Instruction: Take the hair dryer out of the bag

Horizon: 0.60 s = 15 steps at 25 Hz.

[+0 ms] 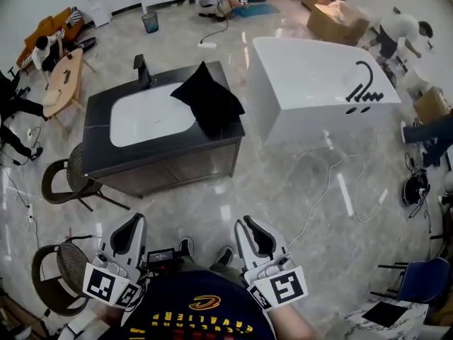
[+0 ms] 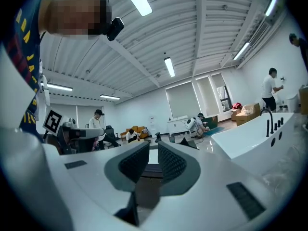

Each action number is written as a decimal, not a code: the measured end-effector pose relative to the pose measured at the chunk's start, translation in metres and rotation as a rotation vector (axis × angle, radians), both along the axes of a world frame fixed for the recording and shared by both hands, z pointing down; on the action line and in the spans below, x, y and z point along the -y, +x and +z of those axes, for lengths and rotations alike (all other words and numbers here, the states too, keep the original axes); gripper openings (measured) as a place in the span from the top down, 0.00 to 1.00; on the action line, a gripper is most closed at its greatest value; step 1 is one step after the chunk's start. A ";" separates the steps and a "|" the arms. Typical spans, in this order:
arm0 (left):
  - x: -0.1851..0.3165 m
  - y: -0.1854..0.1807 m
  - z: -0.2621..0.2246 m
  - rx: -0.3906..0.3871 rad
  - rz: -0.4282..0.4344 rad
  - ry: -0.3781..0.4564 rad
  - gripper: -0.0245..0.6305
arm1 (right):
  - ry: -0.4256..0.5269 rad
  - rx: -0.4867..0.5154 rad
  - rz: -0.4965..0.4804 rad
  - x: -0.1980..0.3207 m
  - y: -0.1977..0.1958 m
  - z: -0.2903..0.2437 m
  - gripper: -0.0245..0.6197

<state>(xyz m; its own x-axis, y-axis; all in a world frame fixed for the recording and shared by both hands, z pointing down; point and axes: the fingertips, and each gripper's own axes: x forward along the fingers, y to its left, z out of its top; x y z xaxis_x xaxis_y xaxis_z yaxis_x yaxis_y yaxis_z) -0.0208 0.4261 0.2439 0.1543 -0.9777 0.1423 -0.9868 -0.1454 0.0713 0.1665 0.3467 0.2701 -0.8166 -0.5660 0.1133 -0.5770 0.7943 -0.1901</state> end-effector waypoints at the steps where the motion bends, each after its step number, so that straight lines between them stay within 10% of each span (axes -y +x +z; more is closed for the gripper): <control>1: 0.001 0.010 -0.002 0.002 0.005 0.002 0.95 | -0.001 0.003 0.002 0.001 0.008 0.000 0.86; 15: 0.003 0.057 -0.008 0.010 -0.046 0.013 0.95 | -0.019 0.012 0.013 0.013 0.049 0.002 0.86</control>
